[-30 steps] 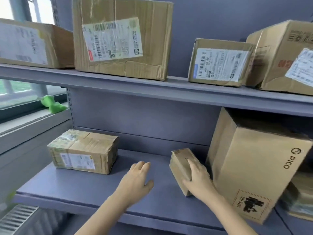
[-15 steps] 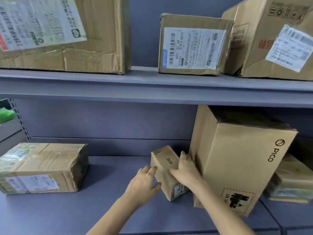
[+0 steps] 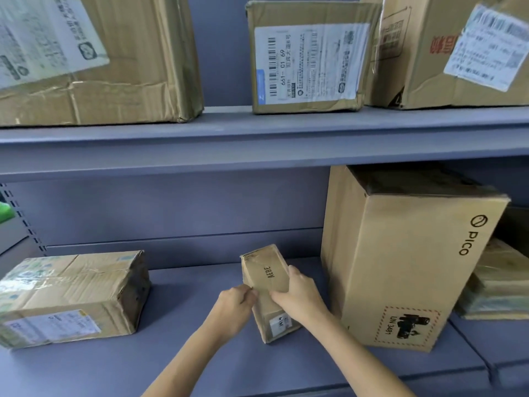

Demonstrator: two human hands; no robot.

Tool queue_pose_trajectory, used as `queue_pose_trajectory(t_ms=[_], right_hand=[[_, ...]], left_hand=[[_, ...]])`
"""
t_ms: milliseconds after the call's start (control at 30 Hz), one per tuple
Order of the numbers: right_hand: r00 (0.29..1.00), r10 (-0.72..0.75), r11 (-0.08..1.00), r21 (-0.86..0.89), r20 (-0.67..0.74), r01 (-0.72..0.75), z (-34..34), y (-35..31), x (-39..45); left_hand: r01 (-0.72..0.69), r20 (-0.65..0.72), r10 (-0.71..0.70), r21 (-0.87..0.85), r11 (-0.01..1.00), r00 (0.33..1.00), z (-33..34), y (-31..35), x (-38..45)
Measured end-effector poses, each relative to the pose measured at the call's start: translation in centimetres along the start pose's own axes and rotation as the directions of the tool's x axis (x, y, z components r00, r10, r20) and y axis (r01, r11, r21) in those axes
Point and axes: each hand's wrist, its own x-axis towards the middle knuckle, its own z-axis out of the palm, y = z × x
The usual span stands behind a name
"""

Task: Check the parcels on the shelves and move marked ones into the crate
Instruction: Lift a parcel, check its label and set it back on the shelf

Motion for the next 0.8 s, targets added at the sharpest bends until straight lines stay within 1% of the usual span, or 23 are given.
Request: queue_pose_trajectory(t_ms=[133,233,300,367,467,567,633,733,800], right_hand=[[0.997,0.024,0.964,0.265,-0.075,-0.003,2.1,-0.3,-1.9],[0.990,0.127,0.884,0.460,-0.053,-0.089,3.9,-0.5,-3.1],[0.987,0.154,0.845,0.525,-0.053,-0.104,4.7,-0.8,-3.8],[0.987,0.134,0.838,0.541,-0.086,-0.067,5.4,-1.1,-4.5],[0.990,0.057,0.863,0.505,-0.130,0.016,6.3,-1.9,-6.1],[0.984,-0.047,0.894,0.431,-0.172,0.118,7.1,-3.0,-7.3],[0.972,-0.129,0.900,0.388,-0.195,0.197,7.1,-4.1,-7.8],[0.946,-0.266,0.870,0.376,-0.185,0.319,6.8,-5.9,-8.6],[0.934,-0.321,0.847,0.394,-0.155,0.356,6.6,-6.7,-9.0]], left_hand=[[0.011,0.036,-0.008,-0.087,0.996,0.999,-1.3,-1.2,-1.0],[0.000,0.042,0.004,-0.107,0.994,0.999,-1.9,-1.8,-2.1],[0.000,0.039,0.006,-0.140,0.990,0.999,-2.1,-2.4,-2.5],[0.009,0.039,-0.002,-0.191,0.981,0.999,-2.4,-3.1,-2.8],[0.027,-0.004,-0.030,-0.316,0.948,1.000,-2.9,-4.0,-3.2],[0.031,-0.055,-0.067,-0.500,0.865,0.996,-4.3,-3.5,-4.1],[-0.007,-0.071,-0.042,-0.579,0.815,0.997,-5.5,-3.1,-4.5],[-0.056,-0.080,0.007,-0.630,0.774,0.997,-7.1,-2.7,-5.5],[-0.066,-0.099,0.004,-0.642,0.764,0.995,-7.8,-3.1,-5.7]])
